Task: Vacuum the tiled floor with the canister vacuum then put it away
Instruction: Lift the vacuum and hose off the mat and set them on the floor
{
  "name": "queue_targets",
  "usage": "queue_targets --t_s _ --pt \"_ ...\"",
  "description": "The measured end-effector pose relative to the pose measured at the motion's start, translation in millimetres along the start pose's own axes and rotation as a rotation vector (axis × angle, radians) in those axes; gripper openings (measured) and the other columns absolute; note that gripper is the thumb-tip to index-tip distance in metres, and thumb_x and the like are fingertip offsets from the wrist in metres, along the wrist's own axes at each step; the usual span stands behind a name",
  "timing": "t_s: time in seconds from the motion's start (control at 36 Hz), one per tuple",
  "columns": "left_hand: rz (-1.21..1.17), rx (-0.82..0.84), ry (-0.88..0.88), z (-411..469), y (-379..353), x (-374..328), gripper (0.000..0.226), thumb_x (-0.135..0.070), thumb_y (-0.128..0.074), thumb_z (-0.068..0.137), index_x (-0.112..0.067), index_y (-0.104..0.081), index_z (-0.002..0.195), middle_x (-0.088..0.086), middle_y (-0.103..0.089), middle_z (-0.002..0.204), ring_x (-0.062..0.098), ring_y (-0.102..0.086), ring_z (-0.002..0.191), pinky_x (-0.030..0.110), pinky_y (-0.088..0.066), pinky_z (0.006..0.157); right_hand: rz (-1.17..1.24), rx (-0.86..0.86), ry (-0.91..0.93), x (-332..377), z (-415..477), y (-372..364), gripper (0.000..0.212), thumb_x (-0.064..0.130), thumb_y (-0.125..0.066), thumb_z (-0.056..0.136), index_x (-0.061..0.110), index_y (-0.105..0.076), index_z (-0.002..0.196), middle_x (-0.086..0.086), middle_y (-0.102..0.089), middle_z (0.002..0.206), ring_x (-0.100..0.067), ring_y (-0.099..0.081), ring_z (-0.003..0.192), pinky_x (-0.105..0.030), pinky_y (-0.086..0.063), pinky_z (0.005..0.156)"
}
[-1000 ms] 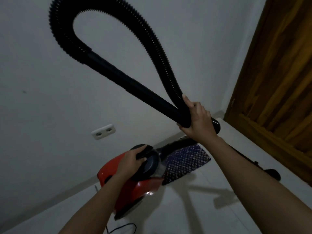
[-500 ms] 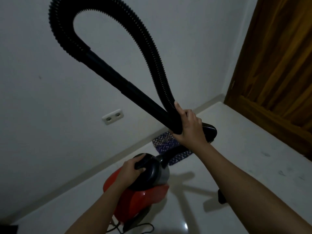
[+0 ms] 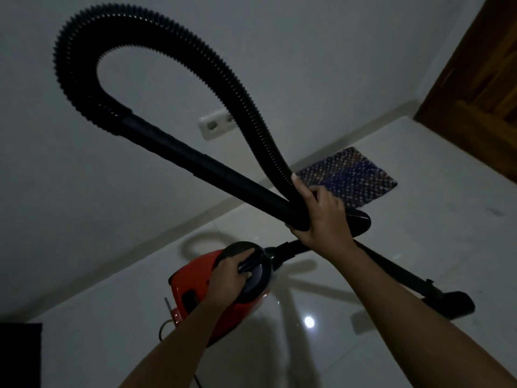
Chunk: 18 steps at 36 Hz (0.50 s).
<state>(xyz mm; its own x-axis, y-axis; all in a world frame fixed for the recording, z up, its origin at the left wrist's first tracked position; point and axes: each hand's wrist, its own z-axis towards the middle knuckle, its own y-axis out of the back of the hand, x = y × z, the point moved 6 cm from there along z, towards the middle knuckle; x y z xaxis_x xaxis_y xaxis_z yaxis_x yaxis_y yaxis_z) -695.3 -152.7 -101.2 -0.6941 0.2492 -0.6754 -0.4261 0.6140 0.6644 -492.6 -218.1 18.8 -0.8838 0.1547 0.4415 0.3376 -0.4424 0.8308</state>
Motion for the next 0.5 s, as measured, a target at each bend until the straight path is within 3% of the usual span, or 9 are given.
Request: queue_targets --t_s 0.14,0.25,0.36,0.5 --pt "0.119 0.067 0.004 25 -54 82 0.059 -0.005 -0.058 0.084 -0.029 -0.046 0.136 0.008 -0.067 0.114 0.023 -0.063 0.103 0.034 -0.052 0.088 0.005 0.063 -0.023 -20 -36 -111 0.106 0.031 -0.081 0.061 0.03 -0.018 0.146 -0.014 -0.056 0.104 -0.032 -0.058 0.088 -0.045 -0.043 0.078" --pt "0.239 0.043 -0.08 41 -94 144 0.07 -0.007 -0.073 0.074 -0.036 -0.045 0.132 0.015 -0.07 0.096 0.031 -0.067 0.086 0.039 -0.057 0.078 0.015 0.088 -0.043 -40 -59 -177 0.108 0.032 -0.08 0.062 0.033 -0.013 0.147 -0.013 -0.056 0.104 -0.031 -0.057 0.089 -0.045 -0.043 0.079" --pt "0.253 0.06 -0.043 54 -122 184 0.061 -0.013 -0.063 0.086 -0.035 -0.041 0.138 0.01 -0.065 0.11 0.024 -0.062 0.103 0.036 -0.051 0.09 0.047 0.101 -0.045 -54 -73 -222 0.104 0.034 -0.077 0.063 0.033 -0.014 0.146 -0.013 -0.057 0.103 -0.031 -0.057 0.089 -0.045 -0.042 0.08" --pt "0.19 0.055 0.011 67 -147 225 0.06 -0.013 -0.059 0.089 -0.037 -0.038 0.139 0.009 -0.063 0.115 0.02 -0.062 0.101 0.028 -0.051 0.086 0.081 0.084 -0.04 -63 -78 -258 0.103 0.033 -0.074 0.065 0.034 -0.011 0.146 -0.012 -0.057 0.104 -0.03 -0.056 0.092 -0.042 -0.04 0.08"
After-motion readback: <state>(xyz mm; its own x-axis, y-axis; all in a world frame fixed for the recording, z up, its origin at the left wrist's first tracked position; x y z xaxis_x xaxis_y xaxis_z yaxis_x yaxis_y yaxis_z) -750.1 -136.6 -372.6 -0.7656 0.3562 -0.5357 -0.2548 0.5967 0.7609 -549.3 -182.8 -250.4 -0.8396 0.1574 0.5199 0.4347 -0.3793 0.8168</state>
